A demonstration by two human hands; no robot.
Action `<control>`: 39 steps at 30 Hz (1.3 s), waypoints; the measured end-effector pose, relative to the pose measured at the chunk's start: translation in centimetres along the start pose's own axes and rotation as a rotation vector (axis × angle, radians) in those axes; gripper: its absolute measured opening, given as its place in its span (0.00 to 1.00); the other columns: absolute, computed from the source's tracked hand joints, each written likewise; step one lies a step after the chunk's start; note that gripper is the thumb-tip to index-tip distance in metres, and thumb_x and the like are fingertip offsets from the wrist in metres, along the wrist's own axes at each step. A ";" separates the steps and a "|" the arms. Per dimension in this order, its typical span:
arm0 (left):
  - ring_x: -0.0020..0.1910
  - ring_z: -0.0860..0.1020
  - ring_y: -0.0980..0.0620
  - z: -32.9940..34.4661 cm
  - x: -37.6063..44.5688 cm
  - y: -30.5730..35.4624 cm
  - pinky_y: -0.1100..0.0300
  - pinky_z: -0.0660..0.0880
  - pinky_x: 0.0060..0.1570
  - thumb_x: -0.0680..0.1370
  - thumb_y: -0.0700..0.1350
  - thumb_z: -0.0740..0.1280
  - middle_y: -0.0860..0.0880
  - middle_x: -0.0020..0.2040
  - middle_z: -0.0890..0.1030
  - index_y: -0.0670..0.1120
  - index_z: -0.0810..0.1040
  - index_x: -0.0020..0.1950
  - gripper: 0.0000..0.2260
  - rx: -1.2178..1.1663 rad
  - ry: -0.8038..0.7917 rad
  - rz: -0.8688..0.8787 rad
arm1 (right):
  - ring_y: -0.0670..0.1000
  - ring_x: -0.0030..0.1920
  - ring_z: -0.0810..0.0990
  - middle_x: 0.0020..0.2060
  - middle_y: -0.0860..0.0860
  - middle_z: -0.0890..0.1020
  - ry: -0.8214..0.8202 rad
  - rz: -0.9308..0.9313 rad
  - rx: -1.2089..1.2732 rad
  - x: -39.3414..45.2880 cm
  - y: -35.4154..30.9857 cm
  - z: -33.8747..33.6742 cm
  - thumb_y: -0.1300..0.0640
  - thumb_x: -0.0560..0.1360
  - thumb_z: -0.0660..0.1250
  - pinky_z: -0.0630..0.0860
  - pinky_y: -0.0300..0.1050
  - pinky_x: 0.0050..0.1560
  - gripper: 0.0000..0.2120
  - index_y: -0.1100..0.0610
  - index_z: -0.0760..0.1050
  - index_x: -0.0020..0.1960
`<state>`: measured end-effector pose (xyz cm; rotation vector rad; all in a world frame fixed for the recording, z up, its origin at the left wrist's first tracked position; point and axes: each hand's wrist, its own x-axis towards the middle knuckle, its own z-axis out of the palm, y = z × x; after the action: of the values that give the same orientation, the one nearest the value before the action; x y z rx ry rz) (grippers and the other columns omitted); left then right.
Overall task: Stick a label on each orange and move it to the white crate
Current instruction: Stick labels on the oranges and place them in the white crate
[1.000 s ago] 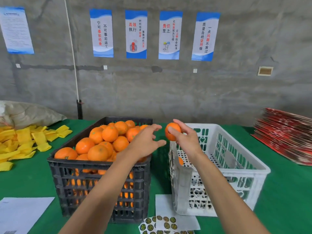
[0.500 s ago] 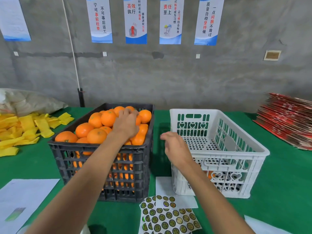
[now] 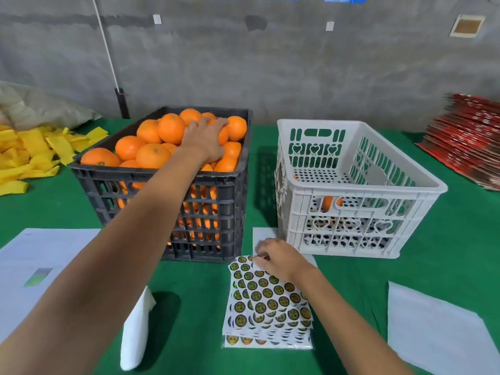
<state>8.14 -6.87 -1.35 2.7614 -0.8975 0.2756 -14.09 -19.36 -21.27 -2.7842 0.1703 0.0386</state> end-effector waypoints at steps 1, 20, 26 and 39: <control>0.74 0.62 0.32 0.0 0.0 0.0 0.41 0.63 0.73 0.77 0.44 0.69 0.38 0.81 0.58 0.59 0.60 0.81 0.35 0.005 0.013 -0.005 | 0.54 0.55 0.77 0.56 0.55 0.81 0.015 -0.019 0.026 -0.2 0.5 0.6 0.53 0.82 0.63 0.74 0.49 0.59 0.14 0.62 0.82 0.50; 0.72 0.64 0.34 -0.2 -0.8 0.1 0.42 0.65 0.72 0.79 0.40 0.69 0.39 0.78 0.61 0.58 0.64 0.80 0.32 -0.093 0.129 0.000 | 0.45 0.58 0.77 0.55 0.47 0.81 0.254 0.001 0.422 0.3 2.6 3.4 0.51 0.79 0.71 0.70 0.41 0.66 0.10 0.55 0.87 0.53; 0.71 0.65 0.34 -0.2 -0.5 0.0 0.43 0.65 0.71 0.79 0.44 0.73 0.39 0.75 0.63 0.55 0.65 0.79 0.31 -0.122 0.158 0.009 | 0.44 0.53 0.80 0.50 0.48 0.83 0.240 0.093 0.558 0.7 2.2 2.9 0.58 0.79 0.70 0.74 0.39 0.61 0.07 0.58 0.87 0.48; 0.73 0.66 0.38 0.0 -1.3 -0.1 0.43 0.67 0.72 0.79 0.49 0.75 0.40 0.76 0.65 0.46 0.62 0.80 0.34 -0.392 0.256 0.032 | 0.44 0.33 0.79 0.35 0.46 0.76 0.863 0.094 0.491 4.4 -6.7 -6.8 0.55 0.86 0.56 0.76 0.36 0.30 0.10 0.52 0.73 0.49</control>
<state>7.12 -6.09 -1.70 2.2938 -0.8273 0.3999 -8.82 -15.97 -12.79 -2.1260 0.4458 -1.0337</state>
